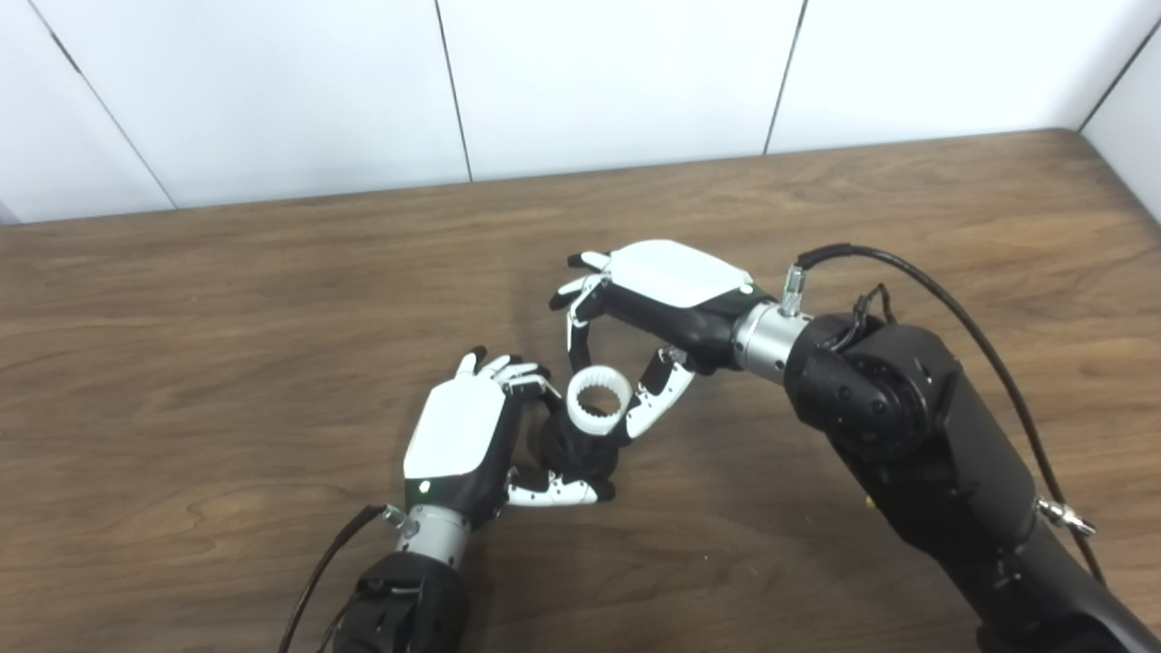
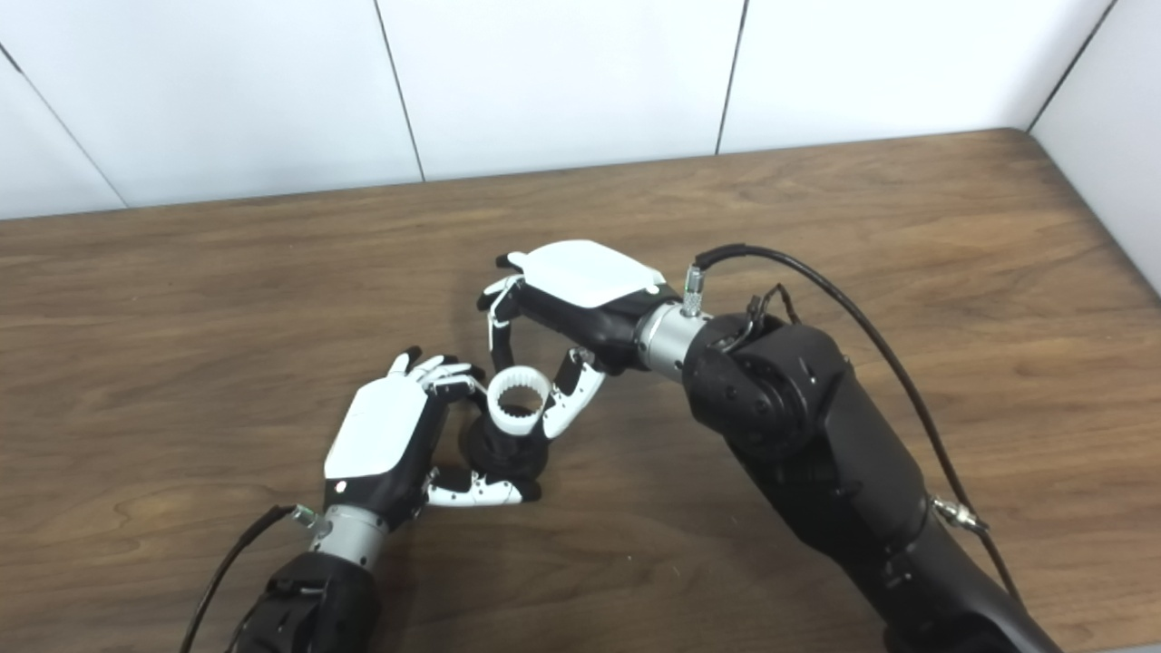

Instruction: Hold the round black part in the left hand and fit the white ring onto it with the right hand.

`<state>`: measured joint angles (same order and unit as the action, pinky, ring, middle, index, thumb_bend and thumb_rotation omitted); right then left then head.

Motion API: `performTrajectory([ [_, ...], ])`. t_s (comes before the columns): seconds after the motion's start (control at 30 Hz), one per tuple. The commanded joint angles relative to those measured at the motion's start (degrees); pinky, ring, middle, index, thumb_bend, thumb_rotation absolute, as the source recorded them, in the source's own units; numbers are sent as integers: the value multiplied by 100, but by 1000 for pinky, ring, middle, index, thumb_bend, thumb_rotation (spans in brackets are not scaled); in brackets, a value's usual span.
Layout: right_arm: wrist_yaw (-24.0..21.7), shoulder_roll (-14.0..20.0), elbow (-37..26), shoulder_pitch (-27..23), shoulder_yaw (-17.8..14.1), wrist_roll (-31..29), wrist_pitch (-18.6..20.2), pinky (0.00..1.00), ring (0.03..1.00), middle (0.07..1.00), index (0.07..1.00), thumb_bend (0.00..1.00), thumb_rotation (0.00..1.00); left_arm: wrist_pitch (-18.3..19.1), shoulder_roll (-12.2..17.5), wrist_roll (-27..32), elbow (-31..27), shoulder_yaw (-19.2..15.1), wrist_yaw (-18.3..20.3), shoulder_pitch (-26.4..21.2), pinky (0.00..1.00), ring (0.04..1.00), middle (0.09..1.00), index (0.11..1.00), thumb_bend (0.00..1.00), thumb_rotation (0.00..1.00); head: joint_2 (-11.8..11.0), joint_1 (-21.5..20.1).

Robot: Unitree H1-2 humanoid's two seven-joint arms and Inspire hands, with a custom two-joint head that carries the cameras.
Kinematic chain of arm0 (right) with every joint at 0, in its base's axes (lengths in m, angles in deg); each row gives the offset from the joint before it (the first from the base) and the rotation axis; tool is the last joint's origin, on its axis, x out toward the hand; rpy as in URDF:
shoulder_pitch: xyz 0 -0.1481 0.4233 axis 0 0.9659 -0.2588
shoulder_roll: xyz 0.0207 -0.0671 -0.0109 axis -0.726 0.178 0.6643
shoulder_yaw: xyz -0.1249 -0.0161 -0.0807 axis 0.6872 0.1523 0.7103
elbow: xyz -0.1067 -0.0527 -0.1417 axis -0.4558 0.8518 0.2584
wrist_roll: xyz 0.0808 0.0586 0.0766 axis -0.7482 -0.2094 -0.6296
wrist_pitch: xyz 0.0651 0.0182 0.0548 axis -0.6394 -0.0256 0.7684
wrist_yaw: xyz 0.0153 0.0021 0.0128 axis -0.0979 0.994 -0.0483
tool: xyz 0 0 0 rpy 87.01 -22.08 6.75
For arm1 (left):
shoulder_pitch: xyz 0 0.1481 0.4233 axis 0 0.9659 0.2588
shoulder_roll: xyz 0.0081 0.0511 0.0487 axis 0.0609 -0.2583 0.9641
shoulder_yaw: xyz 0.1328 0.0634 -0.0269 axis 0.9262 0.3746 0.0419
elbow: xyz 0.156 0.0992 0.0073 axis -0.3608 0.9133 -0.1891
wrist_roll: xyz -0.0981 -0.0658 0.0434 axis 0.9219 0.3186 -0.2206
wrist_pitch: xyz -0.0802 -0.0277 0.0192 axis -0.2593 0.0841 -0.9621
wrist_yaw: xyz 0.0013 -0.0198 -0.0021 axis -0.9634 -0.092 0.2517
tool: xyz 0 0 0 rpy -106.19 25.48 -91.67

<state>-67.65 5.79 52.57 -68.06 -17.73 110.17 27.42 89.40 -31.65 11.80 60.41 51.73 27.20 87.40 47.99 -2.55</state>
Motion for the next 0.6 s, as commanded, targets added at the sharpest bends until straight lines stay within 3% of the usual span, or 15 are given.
performTrajectory([
  [0.0,48,-46,-51,-210,-19,9,-61,994,990,862,484,525,135,42,-35,-62,44,89,149,-2,1000,891,794,482,525,57,17,9],
  [0.57,15,-74,-89,-11,78,76,-52,968,986,864,485,524,134,90,-45,-62,-1,83,187,-14,1000,902,798,482,525,57,71,33],
])
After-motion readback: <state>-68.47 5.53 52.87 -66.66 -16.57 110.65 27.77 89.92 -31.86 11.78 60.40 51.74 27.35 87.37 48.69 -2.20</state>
